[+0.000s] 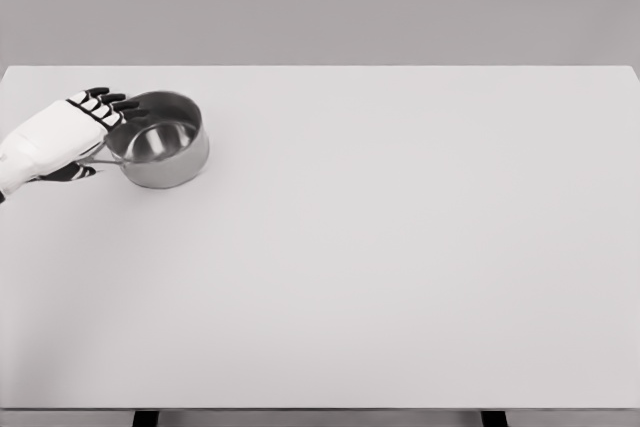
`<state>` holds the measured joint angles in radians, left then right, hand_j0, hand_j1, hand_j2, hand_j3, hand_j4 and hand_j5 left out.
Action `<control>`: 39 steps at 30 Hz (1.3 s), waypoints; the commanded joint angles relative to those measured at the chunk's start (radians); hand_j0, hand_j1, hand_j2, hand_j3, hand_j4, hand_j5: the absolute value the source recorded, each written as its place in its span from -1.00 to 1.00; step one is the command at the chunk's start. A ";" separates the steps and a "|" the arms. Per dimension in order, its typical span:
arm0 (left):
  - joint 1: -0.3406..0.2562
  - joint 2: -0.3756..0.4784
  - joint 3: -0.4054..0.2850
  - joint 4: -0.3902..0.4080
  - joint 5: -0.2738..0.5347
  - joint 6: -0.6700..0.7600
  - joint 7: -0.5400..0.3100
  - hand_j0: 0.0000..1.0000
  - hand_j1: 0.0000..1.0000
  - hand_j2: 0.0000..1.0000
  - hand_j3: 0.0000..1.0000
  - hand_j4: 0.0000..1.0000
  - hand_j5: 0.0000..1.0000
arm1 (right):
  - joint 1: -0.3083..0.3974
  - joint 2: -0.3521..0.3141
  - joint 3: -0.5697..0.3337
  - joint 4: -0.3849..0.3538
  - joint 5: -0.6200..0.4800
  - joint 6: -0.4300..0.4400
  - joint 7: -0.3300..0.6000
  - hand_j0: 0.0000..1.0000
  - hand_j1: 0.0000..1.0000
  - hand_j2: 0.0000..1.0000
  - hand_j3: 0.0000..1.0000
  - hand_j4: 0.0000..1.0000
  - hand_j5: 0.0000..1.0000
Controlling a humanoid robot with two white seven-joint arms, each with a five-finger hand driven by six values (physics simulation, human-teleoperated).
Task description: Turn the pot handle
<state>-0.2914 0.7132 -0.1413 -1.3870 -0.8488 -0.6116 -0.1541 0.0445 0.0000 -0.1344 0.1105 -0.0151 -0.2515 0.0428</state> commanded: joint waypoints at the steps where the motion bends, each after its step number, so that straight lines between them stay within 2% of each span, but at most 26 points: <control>1: 0.000 0.014 0.005 0.036 0.005 0.001 0.001 1.00 1.00 1.00 1.00 1.00 1.00 | 0.000 0.000 -0.001 0.000 0.000 0.000 0.000 1.00 1.00 1.00 1.00 1.00 1.00; 3: -0.002 0.014 0.009 0.057 0.005 0.001 0.001 1.00 1.00 1.00 1.00 1.00 1.00 | 0.000 0.000 -0.001 0.000 0.000 0.000 0.000 1.00 1.00 1.00 1.00 1.00 1.00; 5: -0.023 0.009 0.011 0.085 -0.032 0.001 0.004 1.00 1.00 1.00 1.00 1.00 1.00 | 0.000 0.000 -0.001 0.000 0.000 0.000 0.000 1.00 1.00 1.00 1.00 1.00 1.00; 13: -0.098 -0.001 0.009 0.209 -0.065 0.001 0.005 1.00 1.00 1.00 1.00 1.00 1.00 | 0.000 0.000 -0.001 0.000 0.001 0.000 0.000 1.00 1.00 1.00 1.00 1.00 1.00; 20: -0.140 -0.003 0.009 0.263 -0.091 0.001 0.007 1.00 1.00 1.00 1.00 1.00 1.00 | 0.000 0.000 -0.001 0.000 0.000 0.000 0.000 1.00 1.00 1.00 1.00 1.00 1.00; 21: -0.156 -0.012 0.005 0.286 -0.093 0.001 0.007 1.00 1.00 1.00 1.00 1.00 1.00 | 0.000 0.000 -0.001 0.000 0.000 0.000 0.000 1.00 1.00 1.00 1.00 1.00 1.00; 24: -0.184 -0.026 0.003 0.290 -0.127 0.001 0.007 1.00 1.00 1.00 1.00 1.00 1.00 | 0.000 0.000 -0.001 0.000 0.000 0.000 0.000 1.00 1.00 1.00 1.00 1.00 1.00; 26: -0.206 -0.026 0.002 0.332 -0.127 0.001 0.007 1.00 1.00 1.00 1.00 1.00 1.00 | 0.000 0.000 -0.001 0.000 0.000 0.000 0.000 1.00 1.00 1.00 1.00 1.00 1.00; 32: -0.218 -0.026 -0.001 0.338 -0.124 0.001 0.013 1.00 1.00 1.00 1.00 1.00 1.00 | 0.000 0.000 -0.001 0.000 0.000 0.000 0.000 1.00 1.00 1.00 1.00 1.00 1.00; 34: -0.199 -0.023 -0.001 0.286 -0.111 0.001 0.013 1.00 1.00 1.00 1.00 1.00 1.00 | 0.000 0.000 -0.001 0.000 0.000 0.000 0.000 1.00 1.00 1.00 1.00 1.00 1.00; 35: -0.173 -0.018 0.003 0.202 -0.101 0.001 0.013 1.00 1.00 1.00 1.00 1.00 1.00 | 0.000 0.000 -0.001 0.000 0.000 0.000 0.000 1.00 1.00 1.00 1.00 1.00 1.00; 36: -0.134 0.005 0.005 0.131 -0.055 0.001 0.013 1.00 1.00 1.00 1.00 1.00 1.00 | 0.000 0.000 0.001 0.000 0.000 0.000 0.000 1.00 1.00 1.00 1.00 1.00 1.00; 39: -0.058 0.094 0.011 -0.003 0.085 0.001 0.011 1.00 1.00 1.00 1.00 1.00 1.00 | 0.000 0.000 -0.001 0.000 0.000 0.000 0.000 1.00 1.00 1.00 1.00 1.00 1.00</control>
<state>-0.3238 0.7588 -0.1353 -1.2902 -0.8536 -0.6121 -0.1428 0.0445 0.0000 -0.1343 0.1105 -0.0150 -0.2515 0.0428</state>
